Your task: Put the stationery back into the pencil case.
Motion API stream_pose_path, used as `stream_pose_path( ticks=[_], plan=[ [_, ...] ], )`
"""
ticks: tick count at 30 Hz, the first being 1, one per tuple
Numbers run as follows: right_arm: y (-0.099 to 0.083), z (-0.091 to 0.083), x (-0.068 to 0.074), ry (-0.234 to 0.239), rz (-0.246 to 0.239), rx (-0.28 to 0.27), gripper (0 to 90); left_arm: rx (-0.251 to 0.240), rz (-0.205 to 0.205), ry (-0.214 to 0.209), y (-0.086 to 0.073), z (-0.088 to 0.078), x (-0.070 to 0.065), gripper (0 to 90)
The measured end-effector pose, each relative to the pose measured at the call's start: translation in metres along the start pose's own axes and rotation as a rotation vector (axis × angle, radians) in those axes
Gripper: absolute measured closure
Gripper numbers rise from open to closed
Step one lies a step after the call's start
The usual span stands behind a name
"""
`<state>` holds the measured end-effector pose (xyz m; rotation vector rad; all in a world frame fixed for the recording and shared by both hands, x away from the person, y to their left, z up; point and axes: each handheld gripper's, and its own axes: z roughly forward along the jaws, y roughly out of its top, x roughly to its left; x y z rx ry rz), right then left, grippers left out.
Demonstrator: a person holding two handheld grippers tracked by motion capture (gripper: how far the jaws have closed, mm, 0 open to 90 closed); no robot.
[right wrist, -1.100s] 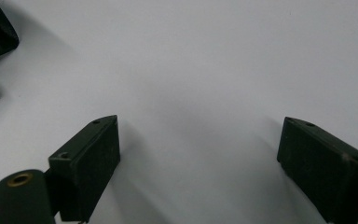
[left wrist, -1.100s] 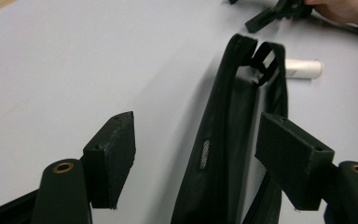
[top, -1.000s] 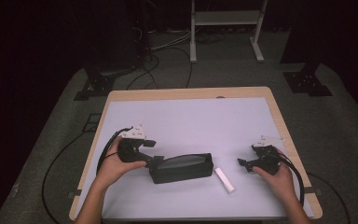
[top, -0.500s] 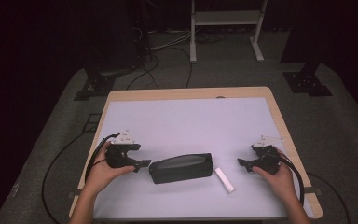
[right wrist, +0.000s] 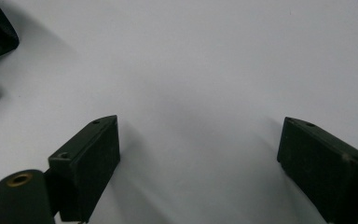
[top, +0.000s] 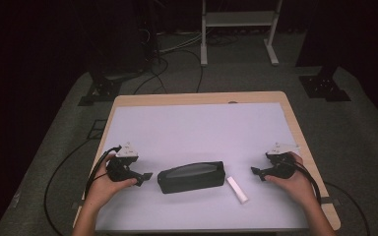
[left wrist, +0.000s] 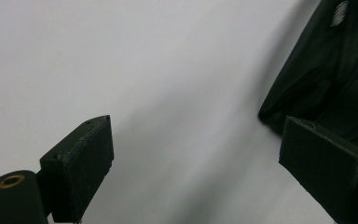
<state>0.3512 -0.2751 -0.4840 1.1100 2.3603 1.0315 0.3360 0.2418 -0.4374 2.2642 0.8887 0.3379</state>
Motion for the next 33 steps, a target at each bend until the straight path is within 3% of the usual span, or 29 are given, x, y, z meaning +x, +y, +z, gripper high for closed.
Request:
stream_pose_path(
  ticks=[5, 9, 15, 21, 33],
  plan=[
    [0.0, 0.0, 0.0, -0.002, 0.006, 0.0, 12.0, 0.021, -0.025, 0.022, -0.015, 0.006, 0.003, 9.4],
    [0.001, -0.001, 0.001, -0.011, 0.016, 0.003, 13.2, 0.045, -0.033, 0.066, -0.022, 0.013, 0.01, 9.4],
    [0.003, -0.005, 0.004, -0.028, 0.033, 0.03, 22.6, 0.01, -0.053, 0.08, -0.028, 0.019, 0.015, 8.8],
    [0.008, -0.014, 0.012, -0.049, 0.069, 0.114, 35.0, -0.021, -0.049, 0.085, -0.032, 0.023, 0.018, 1.8],
    [0.024, -0.033, 0.03, -0.024, 0.134, 0.204, 39.8, -0.024, -0.066, 0.096, -0.032, 0.024, 0.018, 0.0]
  ],
)
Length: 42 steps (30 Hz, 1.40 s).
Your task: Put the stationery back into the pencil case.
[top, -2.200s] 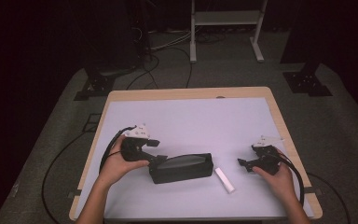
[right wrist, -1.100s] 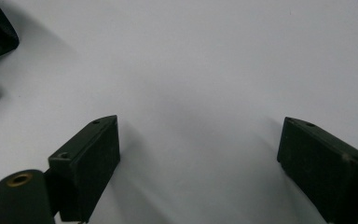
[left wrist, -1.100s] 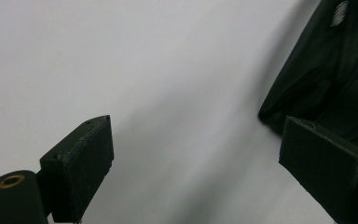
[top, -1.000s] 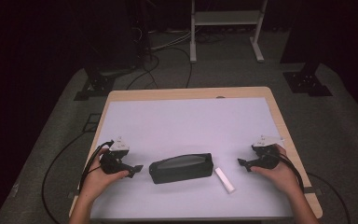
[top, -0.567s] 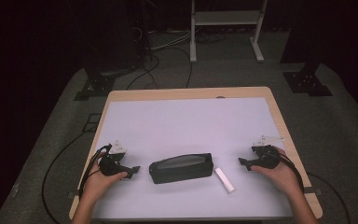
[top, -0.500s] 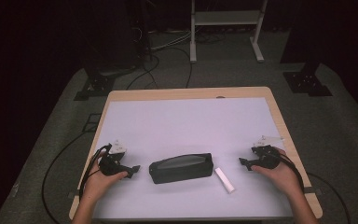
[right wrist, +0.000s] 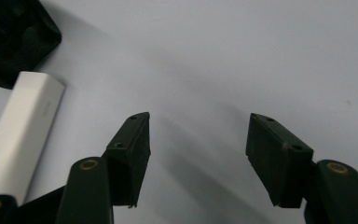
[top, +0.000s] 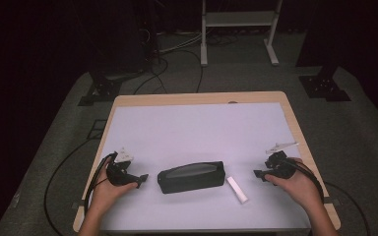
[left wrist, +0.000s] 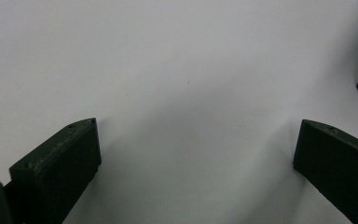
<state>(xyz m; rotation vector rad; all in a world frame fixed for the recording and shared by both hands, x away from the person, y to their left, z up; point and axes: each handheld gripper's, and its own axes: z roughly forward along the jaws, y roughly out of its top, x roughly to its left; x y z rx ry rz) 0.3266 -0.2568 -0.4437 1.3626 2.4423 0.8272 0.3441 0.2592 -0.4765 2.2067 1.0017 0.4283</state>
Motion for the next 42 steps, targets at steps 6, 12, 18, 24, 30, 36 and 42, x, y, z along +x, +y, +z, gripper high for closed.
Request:
stream_pose_path(
  ticks=[6, 12, 18, 24, 30, 36, 42],
  plan=[
    [0.005, -0.011, 0.011, 0.025, 0.004, 0.038, 42.5, -0.011, -0.011, 0.008, -0.001, 0.001, 0.0, 0.0],
    [0.01, -0.021, 0.023, 0.045, 0.0, 0.061, 45.1, -0.02, -0.006, 0.01, -0.002, 0.001, 0.0, 0.0],
    [0.013, -0.023, 0.033, 0.055, -0.019, 0.075, 47.2, -0.021, -0.007, 0.01, -0.002, 0.001, 0.0, 0.0],
    [0.015, -0.021, 0.042, 0.062, -0.043, 0.1, 48.4, -0.021, -0.01, 0.009, -0.002, 0.002, 0.0, 0.0],
    [0.017, -0.018, 0.053, 0.068, -0.065, 0.119, 48.7, -0.021, -0.011, 0.008, -0.002, 0.002, 0.0, 0.0],
    [0.02, -0.014, 0.064, 0.074, -0.09, 0.141, 50.4, -0.019, -0.011, 0.007, -0.002, 0.002, 0.0, 0.0],
    [0.021, -0.009, 0.072, 0.082, -0.109, 0.176, 52.4, -0.019, -0.011, 0.007, -0.002, 0.002, 0.0, 0.0]
  ],
)
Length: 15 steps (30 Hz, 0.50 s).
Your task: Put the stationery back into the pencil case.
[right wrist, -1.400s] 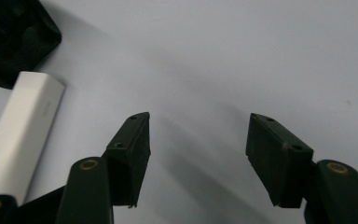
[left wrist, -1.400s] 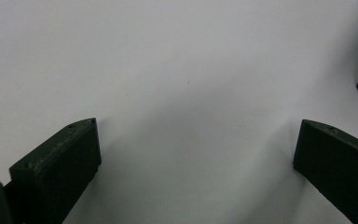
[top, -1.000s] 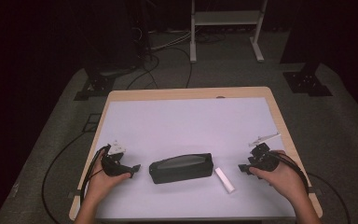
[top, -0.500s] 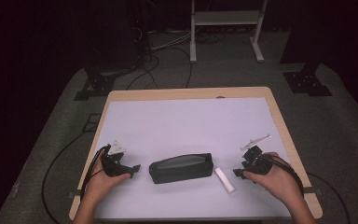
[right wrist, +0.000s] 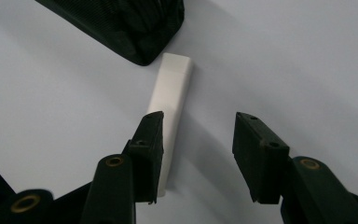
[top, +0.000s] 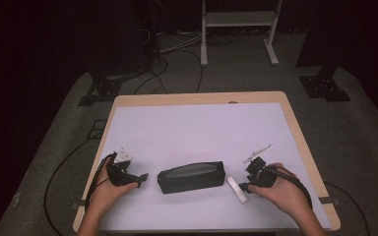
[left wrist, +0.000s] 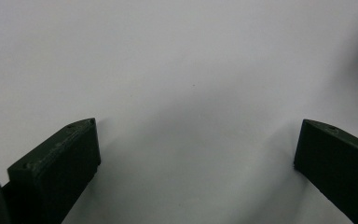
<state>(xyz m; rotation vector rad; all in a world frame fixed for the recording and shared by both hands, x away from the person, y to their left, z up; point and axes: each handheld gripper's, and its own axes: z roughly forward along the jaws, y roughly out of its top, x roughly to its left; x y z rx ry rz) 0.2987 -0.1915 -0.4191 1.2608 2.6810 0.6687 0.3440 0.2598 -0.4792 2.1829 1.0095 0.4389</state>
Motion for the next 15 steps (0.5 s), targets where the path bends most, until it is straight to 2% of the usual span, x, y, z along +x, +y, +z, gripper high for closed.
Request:
stream_pose_path(
  ticks=[7, 15],
  plan=[
    [0.005, 0.006, 0.006, 0.006, -0.019, 0.012, 53.4, -0.001, -0.001, 0.0, 0.0, 0.0, 0.0, 0.0],
    [0.011, 0.015, 0.013, 0.013, -0.036, 0.049, 54.0, -0.001, -0.002, -0.001, 0.0, 0.0, 0.0, 0.0]
  ],
)
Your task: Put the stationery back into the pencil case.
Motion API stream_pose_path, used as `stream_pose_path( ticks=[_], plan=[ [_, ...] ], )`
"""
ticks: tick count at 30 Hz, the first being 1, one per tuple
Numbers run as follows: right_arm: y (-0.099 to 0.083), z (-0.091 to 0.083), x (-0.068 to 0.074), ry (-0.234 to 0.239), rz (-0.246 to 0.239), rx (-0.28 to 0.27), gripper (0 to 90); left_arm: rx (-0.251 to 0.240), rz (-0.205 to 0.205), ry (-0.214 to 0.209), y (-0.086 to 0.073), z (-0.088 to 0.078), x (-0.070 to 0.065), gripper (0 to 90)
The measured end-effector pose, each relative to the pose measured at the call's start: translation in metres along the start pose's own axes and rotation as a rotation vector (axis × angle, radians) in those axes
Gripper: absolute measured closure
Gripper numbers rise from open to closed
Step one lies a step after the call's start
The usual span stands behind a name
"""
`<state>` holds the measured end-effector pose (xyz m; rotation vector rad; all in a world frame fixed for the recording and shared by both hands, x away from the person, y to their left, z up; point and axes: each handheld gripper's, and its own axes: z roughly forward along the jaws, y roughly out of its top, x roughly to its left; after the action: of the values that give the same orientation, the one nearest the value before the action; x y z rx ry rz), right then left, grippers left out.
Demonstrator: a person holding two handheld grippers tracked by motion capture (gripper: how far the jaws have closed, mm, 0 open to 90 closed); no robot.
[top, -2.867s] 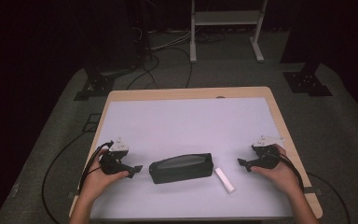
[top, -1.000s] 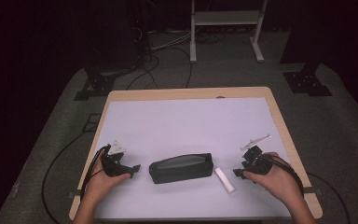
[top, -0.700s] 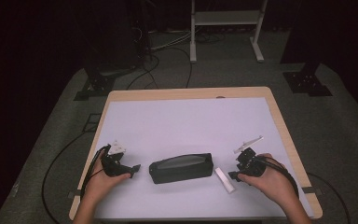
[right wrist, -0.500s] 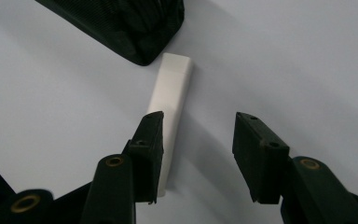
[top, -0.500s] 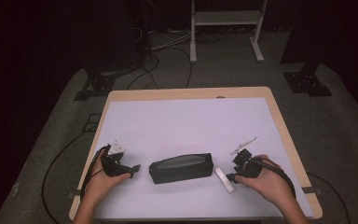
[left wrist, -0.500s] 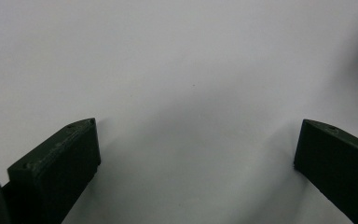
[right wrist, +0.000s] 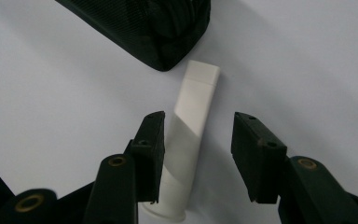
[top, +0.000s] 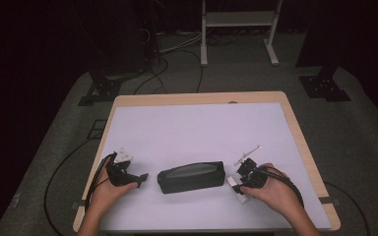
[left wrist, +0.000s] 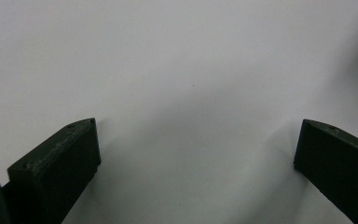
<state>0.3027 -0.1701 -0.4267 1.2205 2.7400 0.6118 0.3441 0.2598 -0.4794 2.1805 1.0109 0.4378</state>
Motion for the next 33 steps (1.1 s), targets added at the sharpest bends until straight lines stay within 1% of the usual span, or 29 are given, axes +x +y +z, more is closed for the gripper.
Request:
stream_pose_path(
  ticks=[4, 9, 10, 15, 18, 25, 30, 33],
  plan=[
    [0.002, 0.005, 0.002, -0.006, -0.014, 0.017, 54.4, 0.0, 0.0, 0.0, 0.0, 0.0, 0.0, 0.0],
    [0.006, 0.01, 0.004, -0.011, -0.01, 0.025, 55.2, 0.0, 0.0, 0.0, 0.0, 0.0, 0.0, 0.0],
    [0.007, 0.011, 0.003, -0.013, -0.019, 0.026, 55.4, 0.0, 0.0, 0.0, 0.0, 0.0, 0.0, 0.0],
    [0.01, 0.018, 0.003, -0.009, -0.007, 0.048, 57.6, 0.0, 0.003, 0.001, 0.0, 0.0, 0.0, 0.0],
    [0.011, 0.022, 0.004, -0.012, -0.017, 0.058, 59.5, 0.0, 0.003, 0.001, 0.0, 0.0, 0.0, 0.0],
    [0.013, 0.025, 0.01, -0.061, -0.037, 0.075, 62.2, -0.001, 0.003, 0.001, 0.0, 0.0, 0.0, 0.0],
    [0.013, 0.025, 0.011, -0.07, -0.041, 0.077, 64.6, 0.0, 0.003, 0.001, 0.0, 0.0, 0.0, 0.0],
    [0.014, 0.025, 0.011, -0.07, -0.044, 0.08, 68.5, 0.0, 0.003, 0.001, 0.0, 0.0, 0.0, 0.0]
  ],
)
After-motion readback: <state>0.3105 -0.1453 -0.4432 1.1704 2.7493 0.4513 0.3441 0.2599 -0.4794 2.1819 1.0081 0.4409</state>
